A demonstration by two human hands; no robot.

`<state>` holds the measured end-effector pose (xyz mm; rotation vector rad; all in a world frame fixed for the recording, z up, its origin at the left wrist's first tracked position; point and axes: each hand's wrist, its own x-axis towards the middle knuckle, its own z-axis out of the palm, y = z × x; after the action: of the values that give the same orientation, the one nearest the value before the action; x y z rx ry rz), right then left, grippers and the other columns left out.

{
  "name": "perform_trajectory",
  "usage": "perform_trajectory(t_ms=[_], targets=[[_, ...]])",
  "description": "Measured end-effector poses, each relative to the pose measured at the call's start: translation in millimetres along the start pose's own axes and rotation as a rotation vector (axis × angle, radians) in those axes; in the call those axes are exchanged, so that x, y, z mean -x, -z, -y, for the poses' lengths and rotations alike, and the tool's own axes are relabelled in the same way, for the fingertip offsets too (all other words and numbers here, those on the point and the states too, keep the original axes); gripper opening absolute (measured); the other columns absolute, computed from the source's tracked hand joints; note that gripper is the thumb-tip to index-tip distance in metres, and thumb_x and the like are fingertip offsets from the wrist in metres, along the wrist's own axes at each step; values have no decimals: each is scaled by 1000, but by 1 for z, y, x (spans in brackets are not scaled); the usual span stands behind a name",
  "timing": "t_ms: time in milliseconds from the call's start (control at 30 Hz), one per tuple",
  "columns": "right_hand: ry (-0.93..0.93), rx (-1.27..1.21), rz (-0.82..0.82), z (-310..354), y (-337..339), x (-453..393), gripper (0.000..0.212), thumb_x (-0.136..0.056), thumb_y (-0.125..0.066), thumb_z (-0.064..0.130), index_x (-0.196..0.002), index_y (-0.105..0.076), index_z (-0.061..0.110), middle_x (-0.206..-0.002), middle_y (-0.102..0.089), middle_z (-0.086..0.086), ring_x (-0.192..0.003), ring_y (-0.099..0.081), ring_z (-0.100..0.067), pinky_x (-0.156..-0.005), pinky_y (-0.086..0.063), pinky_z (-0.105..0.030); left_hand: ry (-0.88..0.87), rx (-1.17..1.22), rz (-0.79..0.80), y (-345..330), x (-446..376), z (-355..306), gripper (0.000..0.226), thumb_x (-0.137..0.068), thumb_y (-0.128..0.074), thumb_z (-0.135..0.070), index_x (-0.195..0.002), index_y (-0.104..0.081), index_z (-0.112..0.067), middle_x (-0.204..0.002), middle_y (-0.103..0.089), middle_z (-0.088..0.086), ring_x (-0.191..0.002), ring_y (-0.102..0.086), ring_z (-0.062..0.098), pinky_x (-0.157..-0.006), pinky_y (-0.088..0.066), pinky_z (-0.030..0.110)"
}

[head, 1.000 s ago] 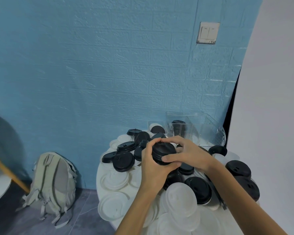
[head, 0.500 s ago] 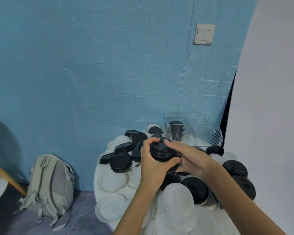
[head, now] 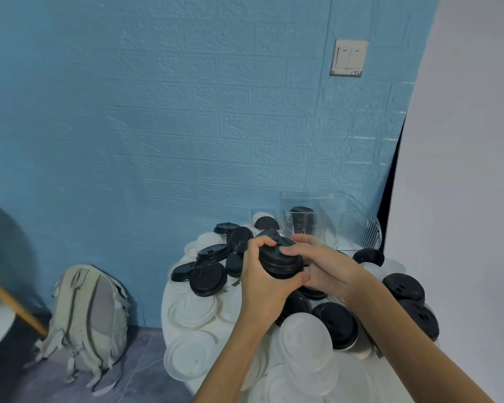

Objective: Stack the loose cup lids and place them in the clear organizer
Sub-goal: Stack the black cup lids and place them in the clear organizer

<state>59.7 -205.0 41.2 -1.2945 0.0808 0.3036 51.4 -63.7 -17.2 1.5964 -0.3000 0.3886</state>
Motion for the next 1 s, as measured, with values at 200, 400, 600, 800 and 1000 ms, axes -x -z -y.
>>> perform_trajectory(t_ms=[200, 400, 600, 800, 1000], targets=[[97, 469, -161, 18, 25, -4, 41, -92, -72, 39, -126, -64, 18, -119, -71, -8, -93, -74, -25, -86, -60, -35, 22, -8, -4, 7, 1, 3, 76, -55, -98, -20, -111, -49, -39, -114, -62, -14, -105, -63, 5, -89, -54, 26], [194, 1233, -474, 8, 59, -29, 57, -85, -74, 53, -135, -57, 29, -134, -62, 2, -123, -58, -23, -104, -44, -41, 82, -3, 17, 10, 8, 11, 76, -57, -98, -19, -112, -50, -40, -116, -60, -13, -104, -62, 3, -89, -55, 25], [67, 1547, -562, -5, 64, -44, 91, -73, -65, 81, -148, -45, 35, -148, -51, -1, -139, -37, -34, -113, -27, -51, 90, -3, 21, 9, 9, 9, 76, -58, -97, -18, -114, -50, -39, -116, -60, -14, -103, -62, 1, -88, -55, 24], [6, 1570, -512, -7, 65, -53, 91, -69, -61, 88, -141, -53, 31, -138, -58, -1, -138, -33, -31, -109, -25, -52, 74, -1, 15, 12, 8, 6, 75, -59, -97, -10, -114, -51, -34, -114, -59, -16, -101, -61, -4, -83, -51, 14], [166, 1331, -566, -2, 57, -41, 82, -68, -67, 84, -137, -53, 42, -128, -63, 14, -138, -34, -22, -110, -21, -47, 78, -4, 12, 13, 7, 7, 76, -59, -97, -13, -114, -51, -35, -114, -59, -15, -101, -61, -3, -86, -51, 16]])
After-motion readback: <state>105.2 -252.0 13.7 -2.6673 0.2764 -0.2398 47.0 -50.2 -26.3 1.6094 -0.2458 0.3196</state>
